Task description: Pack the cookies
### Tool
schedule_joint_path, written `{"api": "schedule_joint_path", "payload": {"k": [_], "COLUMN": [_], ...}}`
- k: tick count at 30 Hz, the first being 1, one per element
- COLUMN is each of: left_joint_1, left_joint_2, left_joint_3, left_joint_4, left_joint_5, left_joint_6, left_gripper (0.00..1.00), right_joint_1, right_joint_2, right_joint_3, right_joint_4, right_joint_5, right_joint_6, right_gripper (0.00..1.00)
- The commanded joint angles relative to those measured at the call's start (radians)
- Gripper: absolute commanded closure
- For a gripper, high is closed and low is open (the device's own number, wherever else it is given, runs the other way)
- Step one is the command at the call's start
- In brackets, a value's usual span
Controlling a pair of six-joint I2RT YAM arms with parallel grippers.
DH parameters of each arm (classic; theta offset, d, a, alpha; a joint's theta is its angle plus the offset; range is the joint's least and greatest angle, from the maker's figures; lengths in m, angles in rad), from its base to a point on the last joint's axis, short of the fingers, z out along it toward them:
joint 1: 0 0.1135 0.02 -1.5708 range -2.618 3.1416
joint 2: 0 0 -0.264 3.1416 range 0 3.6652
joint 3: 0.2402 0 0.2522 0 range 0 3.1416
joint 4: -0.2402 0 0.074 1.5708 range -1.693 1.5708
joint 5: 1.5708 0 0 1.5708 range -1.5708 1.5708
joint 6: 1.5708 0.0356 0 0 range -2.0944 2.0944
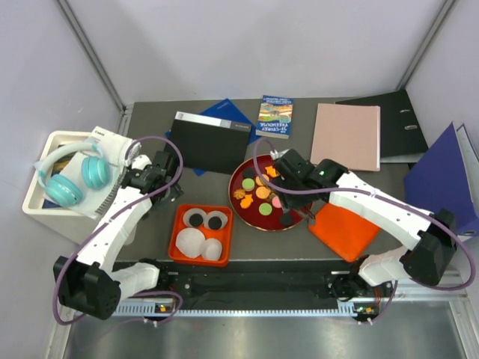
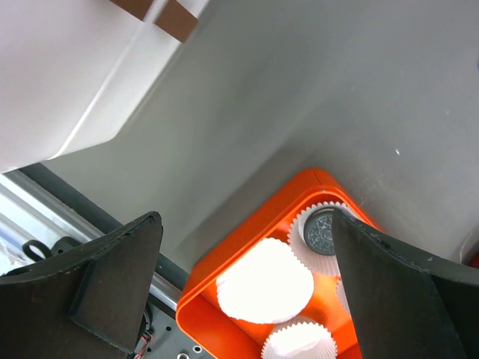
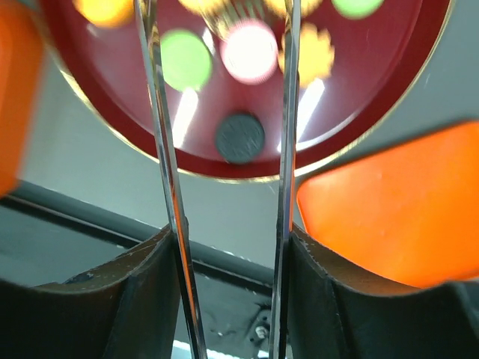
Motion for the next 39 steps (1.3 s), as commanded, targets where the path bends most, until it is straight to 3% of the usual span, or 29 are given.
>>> {"api": "schedule_joint_path", "payload": {"k": [1, 29, 39], "left_joint_1": [-0.002, -0.01, -0.015], "left_joint_2": [0.007, 0.008, 0.016], "left_joint_3": [-0.013, -0.038, -0.03], "left_joint_4": [0.05, 0.069, 0.067], "left_joint_5": [0.053, 0.075, 0.075], "left_joint_6": [0.035, 0.046, 0.044], "left_gripper": [0.01, 0.01, 0.01], "right_joint_1": [-0.004, -0.072, -0.072], "right_joint_2": [0.014, -0.026, -0.058], "right_joint_3": [-0.069, -0.296, -0.301], "right_joint_4": [0.019, 0.051, 0.051], "right_joint_5": [0.027, 0.044, 0.018], "right_joint_6": [0.04, 0.141, 0.149], "right_gripper": [0.51, 0.51, 0.62]}}
